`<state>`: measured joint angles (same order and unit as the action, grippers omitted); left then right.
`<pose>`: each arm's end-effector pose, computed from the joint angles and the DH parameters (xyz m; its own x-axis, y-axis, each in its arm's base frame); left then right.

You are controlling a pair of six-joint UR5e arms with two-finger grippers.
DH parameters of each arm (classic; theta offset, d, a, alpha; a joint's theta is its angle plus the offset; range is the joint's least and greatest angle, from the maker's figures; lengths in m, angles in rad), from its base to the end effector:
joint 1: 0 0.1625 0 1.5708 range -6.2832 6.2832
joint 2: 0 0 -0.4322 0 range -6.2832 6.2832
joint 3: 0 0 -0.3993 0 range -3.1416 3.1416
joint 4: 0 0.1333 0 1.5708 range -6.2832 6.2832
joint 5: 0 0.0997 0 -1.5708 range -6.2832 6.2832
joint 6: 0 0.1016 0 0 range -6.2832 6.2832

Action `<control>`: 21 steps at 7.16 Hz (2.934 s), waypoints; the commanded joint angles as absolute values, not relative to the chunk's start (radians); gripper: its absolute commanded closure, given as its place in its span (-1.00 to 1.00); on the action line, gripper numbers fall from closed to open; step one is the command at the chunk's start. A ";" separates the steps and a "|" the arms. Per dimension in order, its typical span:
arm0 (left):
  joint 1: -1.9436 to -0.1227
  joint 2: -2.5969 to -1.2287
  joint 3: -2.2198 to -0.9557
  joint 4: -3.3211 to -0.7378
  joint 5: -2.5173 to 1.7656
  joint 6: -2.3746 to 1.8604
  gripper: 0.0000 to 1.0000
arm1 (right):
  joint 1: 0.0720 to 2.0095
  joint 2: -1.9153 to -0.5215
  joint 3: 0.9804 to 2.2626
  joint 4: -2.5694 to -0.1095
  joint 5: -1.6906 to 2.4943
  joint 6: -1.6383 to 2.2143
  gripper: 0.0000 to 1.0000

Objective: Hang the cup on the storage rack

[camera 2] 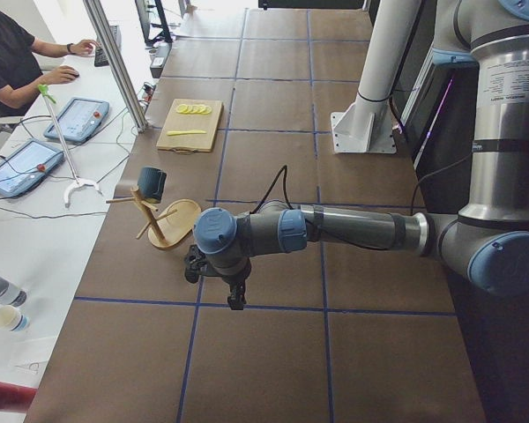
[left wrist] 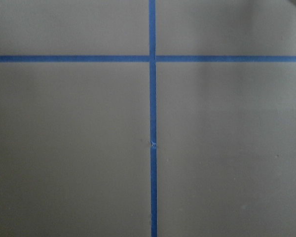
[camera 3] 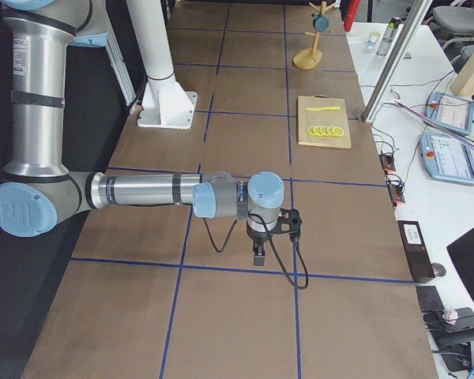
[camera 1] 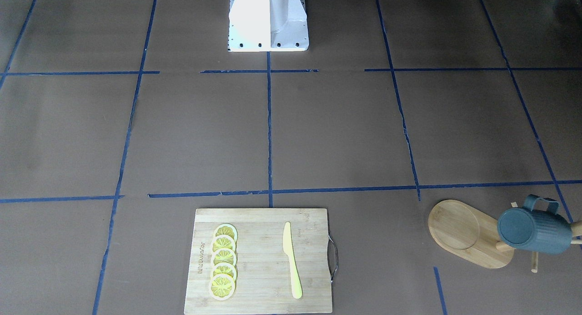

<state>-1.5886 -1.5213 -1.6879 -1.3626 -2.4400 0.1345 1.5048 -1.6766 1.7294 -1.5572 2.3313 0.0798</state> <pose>-0.0640 -0.4655 0.6461 0.6400 0.0153 -0.7682 -0.0688 0.9969 -0.0375 0.0330 -0.4606 0.6380 0.7229 -0.0138 0.6909 0.0082 0.9999 0.0113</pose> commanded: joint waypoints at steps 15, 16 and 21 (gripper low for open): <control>-1.585 -1.477 -1.735 -1.422 -2.306 0.140 -1.00 | 1.503 -1.667 1.681 -1.549 2.385 0.026 -1.00; -1.583 -1.476 -1.738 -1.420 -2.309 0.140 -1.00 | 1.505 -1.672 1.696 -1.551 2.399 0.023 -1.00; -1.583 -1.477 -1.727 -1.422 -2.312 0.141 -1.00 | 1.506 -1.684 1.700 -1.552 2.307 0.017 -1.00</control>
<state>-1.5833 -1.4765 -1.7303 -1.4226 -2.3100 0.1400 1.5060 -1.6843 1.6990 -1.5475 2.3491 0.0210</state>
